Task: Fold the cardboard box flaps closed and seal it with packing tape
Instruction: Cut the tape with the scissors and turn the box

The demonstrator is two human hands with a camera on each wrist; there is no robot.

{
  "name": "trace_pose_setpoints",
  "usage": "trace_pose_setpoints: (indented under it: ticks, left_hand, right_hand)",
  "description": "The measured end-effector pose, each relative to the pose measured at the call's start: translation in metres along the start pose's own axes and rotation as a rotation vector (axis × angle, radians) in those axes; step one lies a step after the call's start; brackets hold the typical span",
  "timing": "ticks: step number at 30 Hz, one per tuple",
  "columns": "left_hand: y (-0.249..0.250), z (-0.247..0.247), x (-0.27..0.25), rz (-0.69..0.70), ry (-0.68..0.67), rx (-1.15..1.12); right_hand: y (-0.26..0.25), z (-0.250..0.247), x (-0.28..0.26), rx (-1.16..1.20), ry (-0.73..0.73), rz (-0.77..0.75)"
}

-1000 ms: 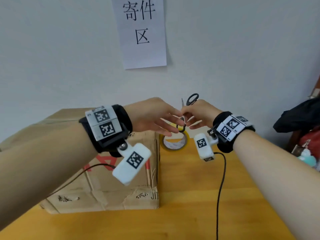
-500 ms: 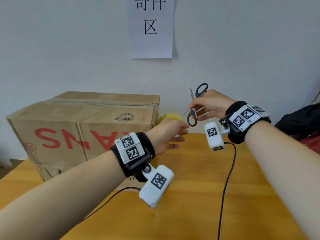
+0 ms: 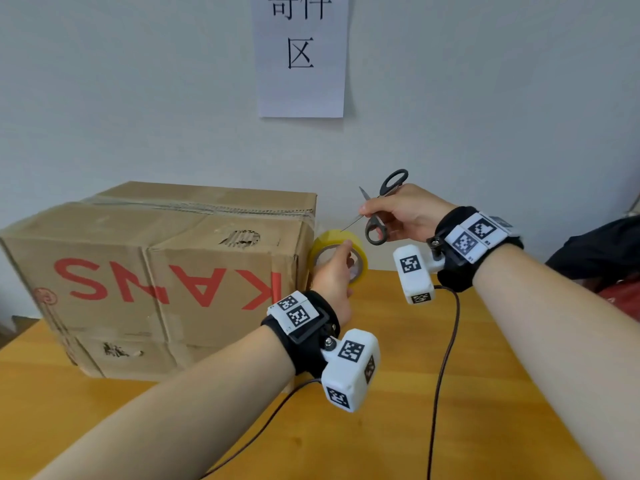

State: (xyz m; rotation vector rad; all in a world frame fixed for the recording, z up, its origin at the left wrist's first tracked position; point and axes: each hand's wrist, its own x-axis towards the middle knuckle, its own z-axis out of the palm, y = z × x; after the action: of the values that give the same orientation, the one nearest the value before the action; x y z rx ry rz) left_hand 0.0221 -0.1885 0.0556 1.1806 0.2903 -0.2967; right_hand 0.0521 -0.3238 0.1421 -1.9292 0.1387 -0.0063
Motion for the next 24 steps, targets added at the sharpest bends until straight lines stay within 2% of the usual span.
trace_pose_setpoints:
  ticks: [5, 10, 15, 20, 24]
  left_hand:
    - [0.001, 0.005, 0.016, 0.061, 0.086, -0.132]
    - [-0.004, 0.008, 0.030, 0.036, 0.020, -0.281]
    - [-0.008, 0.013, 0.040, 0.082, 0.029, -0.281]
    - [-0.009, 0.012, 0.043, 0.063, -0.040, -0.373]
    - [-0.006, 0.012, 0.042, 0.075, -0.046, -0.378]
  right_hand:
    - [-0.001, 0.013, 0.013, 0.012, -0.017, -0.046]
    - [-0.002, 0.026, 0.026, 0.003, -0.044, -0.029]
    - [-0.001, 0.032, 0.036, -0.029, -0.073, 0.045]
    - [0.001, 0.033, 0.041, -0.012, -0.094, 0.141]
    - [0.000, 0.035, 0.041, -0.013, -0.102, 0.147]
